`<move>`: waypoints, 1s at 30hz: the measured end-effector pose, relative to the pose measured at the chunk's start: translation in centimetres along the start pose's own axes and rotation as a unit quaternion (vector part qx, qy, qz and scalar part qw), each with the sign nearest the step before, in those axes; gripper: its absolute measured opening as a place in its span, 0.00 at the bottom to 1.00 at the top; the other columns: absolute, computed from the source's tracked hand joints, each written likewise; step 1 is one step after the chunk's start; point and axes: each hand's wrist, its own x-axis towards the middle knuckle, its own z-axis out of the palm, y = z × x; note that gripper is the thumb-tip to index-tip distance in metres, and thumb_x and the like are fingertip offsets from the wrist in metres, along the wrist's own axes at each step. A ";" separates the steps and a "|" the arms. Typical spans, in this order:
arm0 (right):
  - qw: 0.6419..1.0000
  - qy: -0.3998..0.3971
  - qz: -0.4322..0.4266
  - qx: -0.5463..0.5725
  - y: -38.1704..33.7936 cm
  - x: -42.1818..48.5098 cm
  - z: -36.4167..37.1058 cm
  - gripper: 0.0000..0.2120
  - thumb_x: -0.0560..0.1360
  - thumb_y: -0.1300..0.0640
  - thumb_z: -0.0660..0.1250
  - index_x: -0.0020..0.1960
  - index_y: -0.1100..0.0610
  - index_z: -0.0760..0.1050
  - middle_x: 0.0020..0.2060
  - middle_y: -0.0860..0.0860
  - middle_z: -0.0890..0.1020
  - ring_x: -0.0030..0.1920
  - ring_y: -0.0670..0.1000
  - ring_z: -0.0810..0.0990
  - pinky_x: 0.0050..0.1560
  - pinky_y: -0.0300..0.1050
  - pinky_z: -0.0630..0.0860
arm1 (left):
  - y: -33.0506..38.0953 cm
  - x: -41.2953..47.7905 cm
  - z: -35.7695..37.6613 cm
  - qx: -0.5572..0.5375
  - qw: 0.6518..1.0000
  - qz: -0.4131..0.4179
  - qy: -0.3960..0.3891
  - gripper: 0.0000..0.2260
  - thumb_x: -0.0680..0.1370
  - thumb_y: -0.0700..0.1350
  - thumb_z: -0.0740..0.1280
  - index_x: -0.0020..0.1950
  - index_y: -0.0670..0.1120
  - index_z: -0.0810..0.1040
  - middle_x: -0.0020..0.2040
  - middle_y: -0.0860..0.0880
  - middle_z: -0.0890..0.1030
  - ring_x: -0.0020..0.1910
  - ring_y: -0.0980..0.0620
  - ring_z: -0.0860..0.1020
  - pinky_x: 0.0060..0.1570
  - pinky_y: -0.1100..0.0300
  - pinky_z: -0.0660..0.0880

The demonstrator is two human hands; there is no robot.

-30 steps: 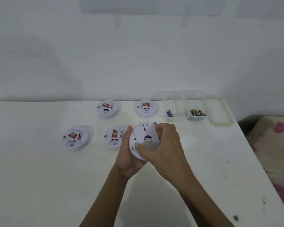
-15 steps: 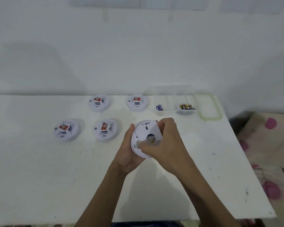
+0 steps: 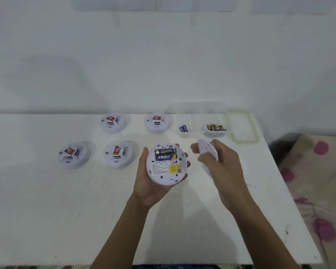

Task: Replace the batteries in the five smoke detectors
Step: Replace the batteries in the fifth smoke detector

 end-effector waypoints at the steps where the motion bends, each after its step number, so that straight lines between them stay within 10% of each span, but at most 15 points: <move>1: 1.000 0.005 0.008 0.002 0.5 0.2 -0.6 0.06 0.77 0.62 0.64 0.44 0.64 0.77 0.39 0.48 0.84 0.43 0.49 0.82 0.45 0.45 0.77 | -0.1 0.1 -0.1 -0.010 1.000 -0.005 -0.002 0.33 0.78 0.62 0.59 0.74 0.41 0.62 0.70 0.37 0.68 0.70 0.36 0.65 0.71 0.43 0.57; 6: 0.997 -0.036 0.061 -0.026 4.0 0.7 -2.2 0.15 0.73 0.58 0.70 0.38 0.63 0.66 0.37 0.63 0.75 0.34 0.52 0.72 0.37 0.46 0.73 | -0.3 0.4 -0.3 -0.046 0.998 -0.029 -0.035 0.33 0.77 0.62 0.61 0.74 0.41 0.62 0.71 0.36 0.67 0.70 0.36 0.65 0.70 0.43 0.60; 11: 0.983 -0.085 0.107 -0.121 8.6 0.6 -2.3 0.18 0.69 0.50 0.75 0.39 0.58 0.68 0.32 0.54 0.73 0.29 0.49 0.70 0.28 0.38 0.71 | -1.2 0.5 -0.1 -0.062 0.997 -0.034 -0.032 0.33 0.76 0.62 0.62 0.73 0.41 0.63 0.70 0.36 0.68 0.69 0.37 0.67 0.68 0.44 0.63; 21: 0.836 -0.125 -0.027 -0.533 14.3 -0.3 -1.8 0.29 0.71 0.35 0.65 0.64 0.52 0.68 0.61 0.49 0.74 0.57 0.50 0.71 0.57 0.42 0.70 | -3.0 0.6 0.2 -0.081 0.996 -0.035 -0.024 0.35 0.75 0.62 0.63 0.74 0.42 0.62 0.70 0.36 0.68 0.69 0.37 0.66 0.68 0.44 0.63; 25: 0.859 -0.147 -0.014 -0.490 14.4 -0.6 -2.4 0.27 0.71 0.34 0.65 0.63 0.50 0.70 0.63 0.47 0.72 0.60 0.48 0.69 0.58 0.40 0.69 | -3.7 0.8 0.2 -0.085 0.996 -0.036 -0.019 0.34 0.76 0.62 0.62 0.74 0.42 0.62 0.70 0.36 0.67 0.70 0.37 0.65 0.69 0.44 0.62; 30: 0.955 -0.008 -0.067 -0.289 10.9 -0.7 -3.7 0.04 0.76 0.51 0.67 0.45 0.51 0.74 0.43 0.45 0.78 0.41 0.44 0.75 0.43 0.35 0.70 | -4.4 1.3 0.5 -0.072 0.997 -0.031 -0.017 0.32 0.77 0.61 0.61 0.74 0.42 0.63 0.71 0.37 0.67 0.70 0.38 0.65 0.70 0.45 0.60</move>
